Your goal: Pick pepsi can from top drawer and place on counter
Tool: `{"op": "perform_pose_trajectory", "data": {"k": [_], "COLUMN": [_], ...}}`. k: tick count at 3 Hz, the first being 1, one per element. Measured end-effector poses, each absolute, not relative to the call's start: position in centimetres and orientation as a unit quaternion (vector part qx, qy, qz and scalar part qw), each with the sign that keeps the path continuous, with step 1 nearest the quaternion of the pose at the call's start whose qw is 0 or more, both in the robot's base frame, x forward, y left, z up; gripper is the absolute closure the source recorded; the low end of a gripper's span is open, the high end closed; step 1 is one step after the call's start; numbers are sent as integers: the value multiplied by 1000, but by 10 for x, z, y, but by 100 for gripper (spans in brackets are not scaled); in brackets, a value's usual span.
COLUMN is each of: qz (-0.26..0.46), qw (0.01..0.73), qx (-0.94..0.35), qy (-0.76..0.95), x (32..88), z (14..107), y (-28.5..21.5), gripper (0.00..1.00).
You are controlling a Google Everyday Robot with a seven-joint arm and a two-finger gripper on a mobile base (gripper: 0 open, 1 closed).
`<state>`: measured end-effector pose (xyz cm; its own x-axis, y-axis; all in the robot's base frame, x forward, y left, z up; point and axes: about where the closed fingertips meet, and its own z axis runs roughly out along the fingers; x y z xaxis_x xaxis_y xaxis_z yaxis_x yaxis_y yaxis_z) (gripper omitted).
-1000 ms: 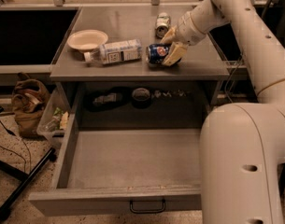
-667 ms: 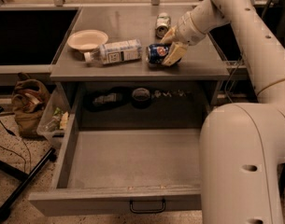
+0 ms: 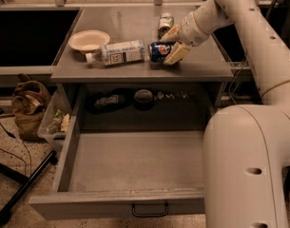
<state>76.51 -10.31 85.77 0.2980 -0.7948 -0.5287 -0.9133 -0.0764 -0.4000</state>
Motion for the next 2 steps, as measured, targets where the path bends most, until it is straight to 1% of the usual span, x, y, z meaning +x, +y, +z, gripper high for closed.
{"op": "perform_pose_trajectory", "data": {"k": [1,2], "qz": [86,86], "qw": [344,344], "qx": [-729,-729], "qy": [586,586], "x": [765,765], "z": [858,858], "y": [-103,-103], "gripper": [0,0]}}
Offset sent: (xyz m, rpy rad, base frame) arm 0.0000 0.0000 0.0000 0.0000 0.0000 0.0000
